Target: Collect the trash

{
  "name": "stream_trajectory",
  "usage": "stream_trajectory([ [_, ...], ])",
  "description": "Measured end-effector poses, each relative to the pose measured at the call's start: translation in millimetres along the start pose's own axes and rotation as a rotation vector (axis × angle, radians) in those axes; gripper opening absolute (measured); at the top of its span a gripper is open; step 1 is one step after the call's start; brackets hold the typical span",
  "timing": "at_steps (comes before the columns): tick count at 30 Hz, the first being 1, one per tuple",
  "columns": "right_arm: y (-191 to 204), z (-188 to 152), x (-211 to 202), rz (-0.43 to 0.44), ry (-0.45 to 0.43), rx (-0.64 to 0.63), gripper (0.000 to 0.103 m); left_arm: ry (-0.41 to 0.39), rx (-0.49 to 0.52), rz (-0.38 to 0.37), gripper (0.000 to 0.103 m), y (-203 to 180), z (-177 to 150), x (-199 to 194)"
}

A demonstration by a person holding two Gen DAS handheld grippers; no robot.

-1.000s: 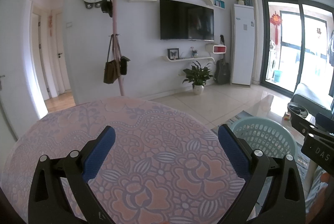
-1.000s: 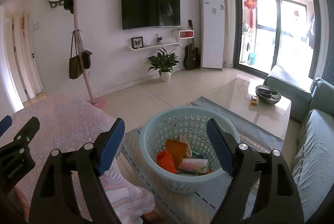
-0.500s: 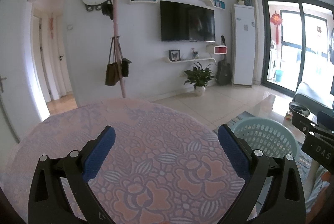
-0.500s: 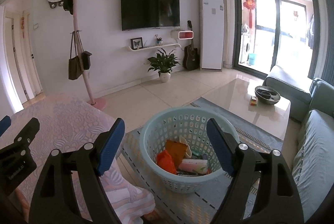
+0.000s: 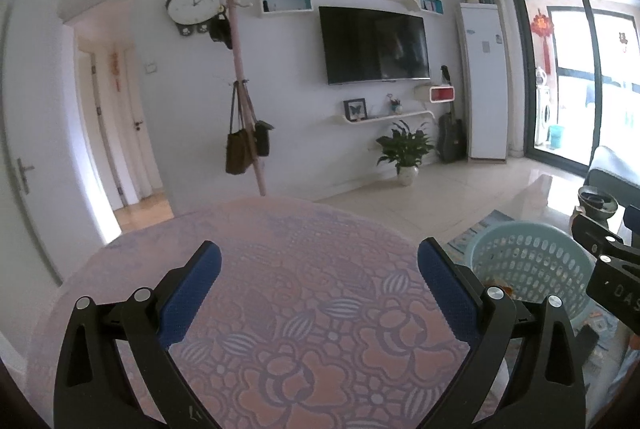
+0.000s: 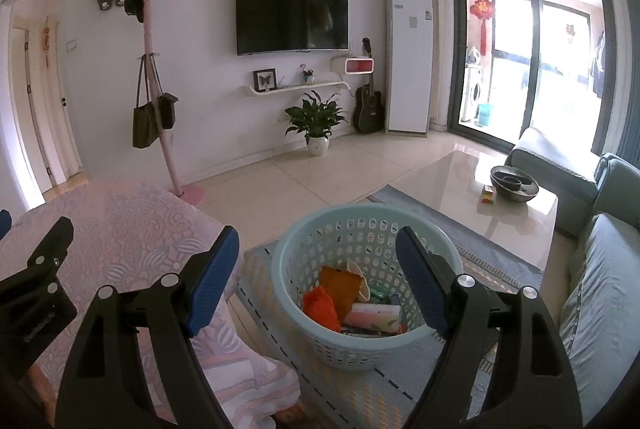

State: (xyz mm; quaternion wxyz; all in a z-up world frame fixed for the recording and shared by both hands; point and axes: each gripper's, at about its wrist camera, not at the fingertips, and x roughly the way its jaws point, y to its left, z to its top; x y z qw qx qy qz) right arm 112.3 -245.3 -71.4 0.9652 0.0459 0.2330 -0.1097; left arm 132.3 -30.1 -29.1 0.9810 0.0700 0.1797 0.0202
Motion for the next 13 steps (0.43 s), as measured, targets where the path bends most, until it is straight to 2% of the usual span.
stream_trajectory([
  [5,-1.8,3.3,-3.5,-0.006,-0.005,0.003,0.076,0.019,-0.023,-0.024,0.096,13.1,3.2,6.1],
  [10,-10.2,8.2,-19.1,-0.026,-0.048,0.005,0.076,0.036,-0.042,-0.047,0.096,23.5,7.7,2.7],
  [13,-16.7,9.3,-26.3,-0.026,-0.062,0.02,0.077,0.041,-0.024,-0.032,0.096,22.9,5.2,-7.2],
])
